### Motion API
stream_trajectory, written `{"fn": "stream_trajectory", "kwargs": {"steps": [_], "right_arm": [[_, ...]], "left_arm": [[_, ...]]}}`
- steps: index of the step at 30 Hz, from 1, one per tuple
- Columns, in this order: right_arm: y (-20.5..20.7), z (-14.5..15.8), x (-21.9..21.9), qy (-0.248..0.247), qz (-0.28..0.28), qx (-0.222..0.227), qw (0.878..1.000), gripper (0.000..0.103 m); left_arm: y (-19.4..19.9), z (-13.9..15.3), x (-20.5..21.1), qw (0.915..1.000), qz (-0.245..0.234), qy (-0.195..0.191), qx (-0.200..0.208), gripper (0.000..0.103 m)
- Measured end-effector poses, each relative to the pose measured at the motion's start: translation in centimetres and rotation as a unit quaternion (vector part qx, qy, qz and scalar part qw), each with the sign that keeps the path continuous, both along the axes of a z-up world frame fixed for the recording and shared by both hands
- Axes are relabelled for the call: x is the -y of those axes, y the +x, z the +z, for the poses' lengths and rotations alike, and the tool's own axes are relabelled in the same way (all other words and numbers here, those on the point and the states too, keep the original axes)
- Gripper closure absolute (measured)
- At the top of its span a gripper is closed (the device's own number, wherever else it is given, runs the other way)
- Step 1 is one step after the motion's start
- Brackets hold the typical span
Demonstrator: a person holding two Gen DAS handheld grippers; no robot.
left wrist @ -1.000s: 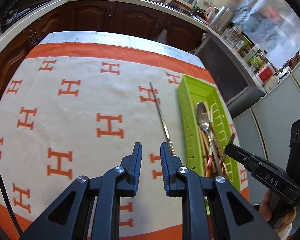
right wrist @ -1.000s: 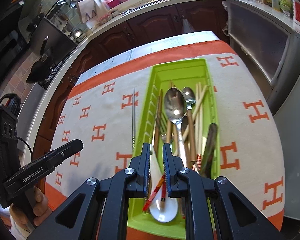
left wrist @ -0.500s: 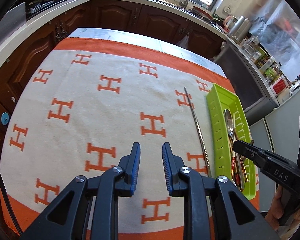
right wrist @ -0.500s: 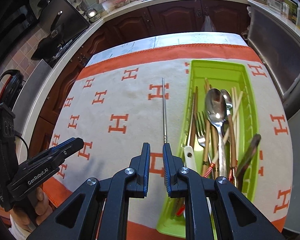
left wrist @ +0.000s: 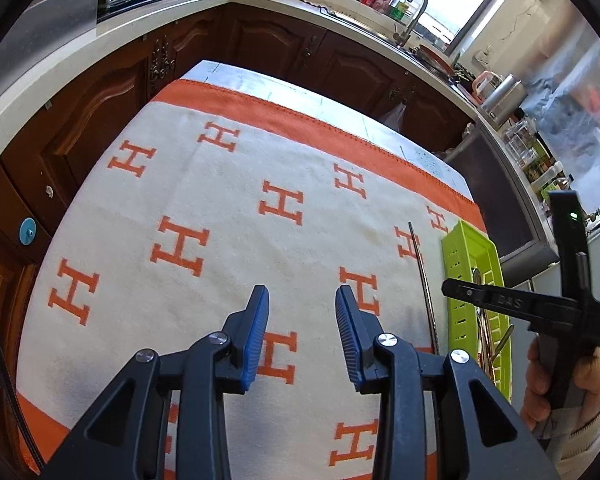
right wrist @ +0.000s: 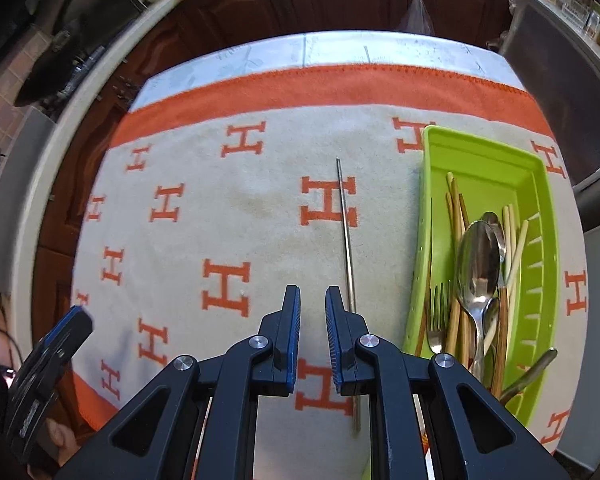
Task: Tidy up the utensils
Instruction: 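Close the right tool on the long metal chopstick and lift it, then lower the metal chopstick into the tray and open the right tool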
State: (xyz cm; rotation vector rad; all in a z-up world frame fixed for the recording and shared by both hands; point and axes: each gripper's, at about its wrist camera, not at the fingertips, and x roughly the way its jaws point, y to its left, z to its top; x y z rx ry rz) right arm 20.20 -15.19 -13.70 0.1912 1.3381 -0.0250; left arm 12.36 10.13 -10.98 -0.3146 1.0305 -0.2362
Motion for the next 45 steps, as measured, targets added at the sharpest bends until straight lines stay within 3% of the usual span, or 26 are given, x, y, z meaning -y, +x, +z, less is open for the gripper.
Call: {"fn": "stream_trajectory", "kwargs": {"steps": [4,11,21,26,28,30,36,43,45], "right_arm": [[1.9,-1.8,-0.7,-0.041,-0.006,-0.035,0.999,0.09],[3.1,-4.8,-0.6,-0.064,-0.009,-0.082,0.995,0.09],[3.7,-5.3,-0.1,-0.085,-0.011,-0.094,0.992,0.089],[3.5,-5.8,0.2,-0.07,-0.002,-0.09,0.994,0.089],[3.1,-5.7,0.3,-0.064,0.002,-0.078,0.995,0.097],[2.6,-5.7,0.2,-0.056,0.0,-0.068,0.996,0.097],[0.2,-4.5,1.5,0.02,-0.02,-0.052,0.998,0.098],[-5.2,0.9,3.8,0.097,-0.031,-0.006,0.995,0.098],[-7.1,2.4,4.8,0.111,-0.038,0.006,0.993,0.098]], "left_arm": [[0.0,-1.1,-0.3,0.9999,0.0,-0.005,-0.015,0.07],[0.1,-2.6,-0.3,0.9993,-0.006,-0.011,-0.035,0.07],[0.5,-3.5,-0.1,0.9987,-0.011,-0.017,-0.048,0.07],[0.5,-3.7,0.2,0.9984,-0.015,-0.017,-0.053,0.07],[0.4,-3.8,0.4,0.9983,-0.016,-0.016,-0.055,0.07],[0.4,-3.8,0.6,0.9982,-0.018,-0.015,-0.056,0.07],[-0.1,-3.2,1.6,0.9983,-0.029,-0.003,-0.051,0.07],[-0.8,-2.1,4.2,0.9973,-0.056,0.009,-0.046,0.067],[-1.2,-1.7,5.2,0.9966,-0.068,0.016,-0.044,0.062]]}}
